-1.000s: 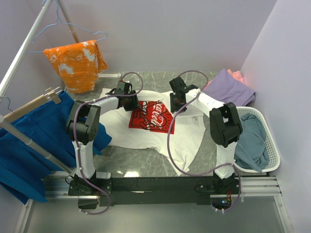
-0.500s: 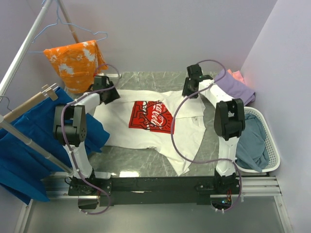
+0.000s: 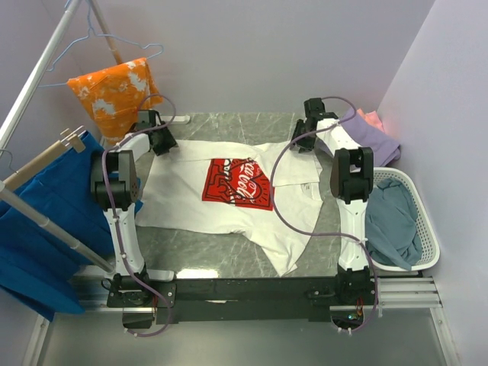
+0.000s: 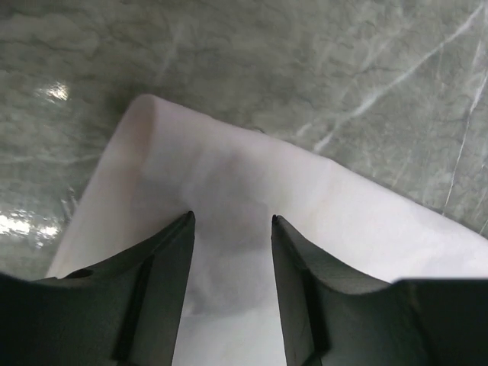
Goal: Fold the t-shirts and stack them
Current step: Fold the flattened tshirt in 1/3 of the way
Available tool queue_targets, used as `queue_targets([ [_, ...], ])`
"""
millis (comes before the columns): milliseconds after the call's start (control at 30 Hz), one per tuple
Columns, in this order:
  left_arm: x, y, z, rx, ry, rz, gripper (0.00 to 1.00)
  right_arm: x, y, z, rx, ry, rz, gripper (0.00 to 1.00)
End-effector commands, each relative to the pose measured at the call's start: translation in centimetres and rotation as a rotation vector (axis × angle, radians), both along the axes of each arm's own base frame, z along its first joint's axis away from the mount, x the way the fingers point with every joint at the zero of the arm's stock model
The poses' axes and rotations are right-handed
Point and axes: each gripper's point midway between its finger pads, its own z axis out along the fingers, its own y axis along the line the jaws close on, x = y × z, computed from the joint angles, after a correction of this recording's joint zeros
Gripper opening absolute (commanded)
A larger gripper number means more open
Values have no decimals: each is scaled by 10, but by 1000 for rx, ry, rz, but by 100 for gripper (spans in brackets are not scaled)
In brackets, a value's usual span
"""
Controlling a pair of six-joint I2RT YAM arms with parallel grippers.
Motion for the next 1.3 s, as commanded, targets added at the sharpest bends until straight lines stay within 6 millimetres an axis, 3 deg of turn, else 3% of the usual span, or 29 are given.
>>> queue_targets([
  [0,-20,31,-35,21,149,41,52,-8,-7,-11,17,101,-16,48],
  [133,-26,50,-42,15,173,74,51,7,-26,-9,-66,107,-55,47],
  [267,-27,49,-47,-1,183,69,51,13,-50,-4,-74,94,-93,48],
  [367,-19,33,-39,-78,130,20,49,19,-51,3,-50,60,-67,49],
  [400,-22,27,-39,-101,124,7,49,28,-47,20,-41,-2,-44,49],
  [467,-9,7,-12,-134,19,-49,49,27,-31,26,14,-42,20,50],
  [500,-13,-1,-9,-138,5,-65,49,41,-24,62,26,-172,43,50],
  [533,-5,-17,23,-123,-95,-108,48,30,-20,56,32,-164,61,51],
  [567,-4,-21,33,-90,-124,-107,47,29,-12,69,57,-213,89,52],
  [600,-4,-23,44,-63,-150,-108,47,39,-9,126,55,-386,99,53],
  [633,-6,-47,70,-28,-209,-161,47,24,-2,119,40,-384,113,54],
  [667,-7,-53,84,0,-246,-166,48,21,-2,135,13,-436,118,56],
  [700,-12,-51,86,48,-253,-134,53,15,2,174,-6,-533,137,59],
  [733,-20,-65,112,58,-309,-150,55,4,10,175,-17,-530,155,61],
  [767,-23,-69,124,62,-342,-145,57,-5,17,181,-21,-534,178,66],
  [800,-35,-65,115,86,-317,-112,60,-21,22,194,-22,-531,201,67],
  [833,-46,-71,134,82,-344,-93,62,-34,26,185,-25,-489,210,67],
  [867,-55,-73,136,86,-343,-82,66,-49,40,180,-17,-455,241,67],
  [900,-72,-73,118,95,-297,-80,74,-70,48,180,-6,-424,278,67],
  [933,-85,-73,129,103,-314,-50,74,-94,53,152,-25,-349,294,67],
  [967,-95,-73,125,102,-304,-43,75,-114,67,142,-57,-322,312,67],
  [1000,-115,-71,102,101,-251,-49,76,-134,71,149,-75,-338,322,67],
  [1033,-127,-73,108,67,-260,-48,79,-163,65,116,-115,-261,329,67],
  [1067,-139,-72,99,58,-238,-49,83,-179,66,110,-129,-247,332,71],
  [1100,-159,-70,77,62,-186,-54,90,-203,78,114,-102,-250,361,71],
  [1133,-170,-71,82,49,-200,-55,90,-231,77,89,-94,-178,384,71],
  [1200,-199,-66,58,47,-145,-47,91,-272,91,87,-74,-170,408,71],
  [1233,-208,-67,64,26,-158,-40,92,-296,90,70,-85,-126,431,71],
  [1267,-223,-65,52,24,-129,-40,94,-309,91,66,-87,-119,436,72],
])
